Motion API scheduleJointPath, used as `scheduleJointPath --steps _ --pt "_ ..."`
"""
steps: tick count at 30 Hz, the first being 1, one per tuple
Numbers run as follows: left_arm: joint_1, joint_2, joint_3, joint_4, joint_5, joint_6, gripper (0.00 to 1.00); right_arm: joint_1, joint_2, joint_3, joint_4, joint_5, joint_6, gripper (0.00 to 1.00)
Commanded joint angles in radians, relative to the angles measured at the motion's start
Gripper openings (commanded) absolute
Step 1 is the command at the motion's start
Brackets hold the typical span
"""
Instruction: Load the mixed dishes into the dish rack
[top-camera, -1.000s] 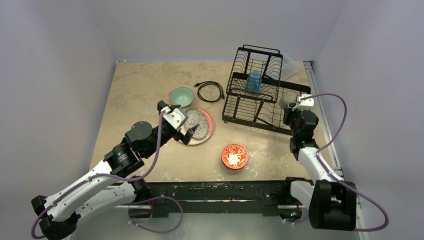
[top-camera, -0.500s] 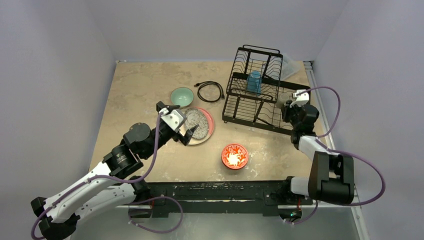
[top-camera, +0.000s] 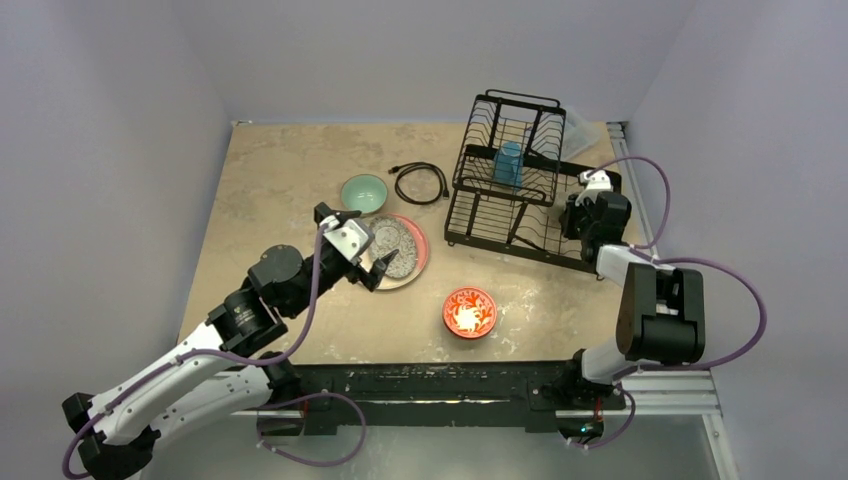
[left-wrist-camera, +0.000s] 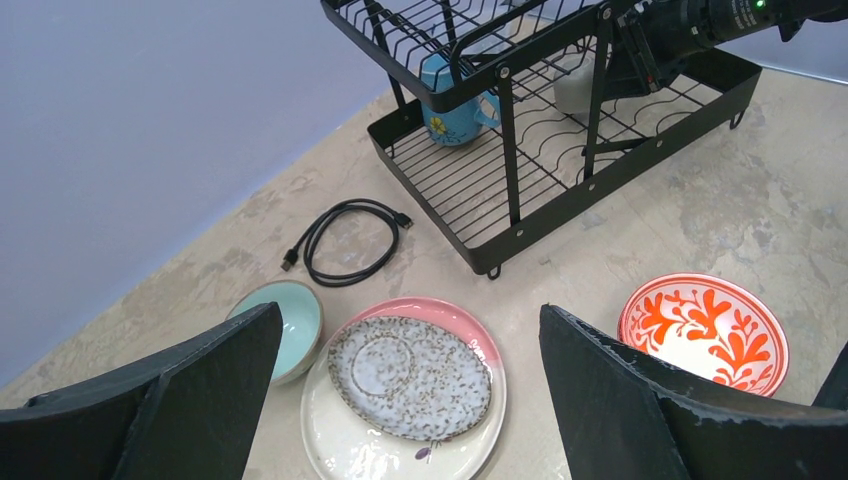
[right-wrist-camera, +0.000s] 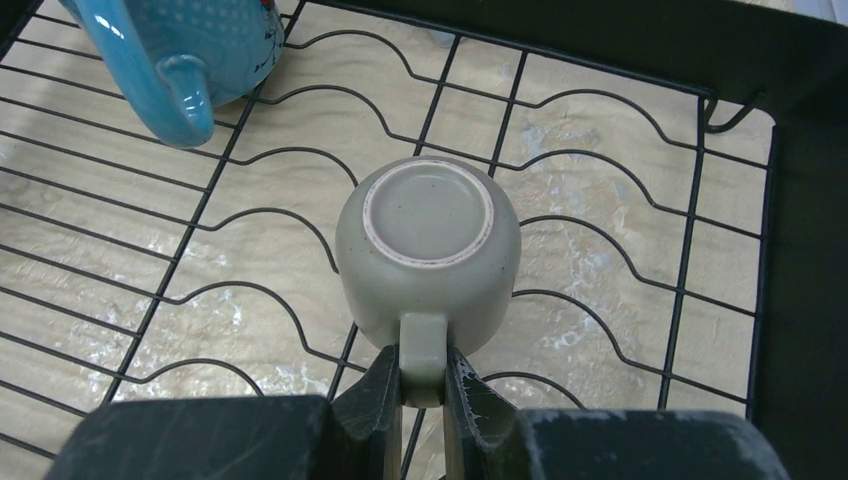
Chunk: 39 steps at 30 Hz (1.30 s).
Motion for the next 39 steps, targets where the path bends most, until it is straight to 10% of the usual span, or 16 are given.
scheduleJointPath --steps 1,18,24,39 --pt "0.007 0.004 -0.007 0.045 0.012 -0.018 1.0 -0.002 0.01 0.043 0.015 0.032 0.001 0.12" --pt "0.008 0.025 -0.006 0.042 0.021 -0.017 1.0 0.002 -0.142 0.063 -0.13 0.051 0.051 0.54" --pt "0.008 0.028 -0.005 0.04 0.025 -0.017 1.0 -0.049 -0.138 0.166 -0.248 0.158 0.396 0.79" --pt "0.008 0.032 0.0 0.032 0.04 -0.023 1.0 -0.243 0.094 0.189 -0.165 -0.323 0.607 0.73"
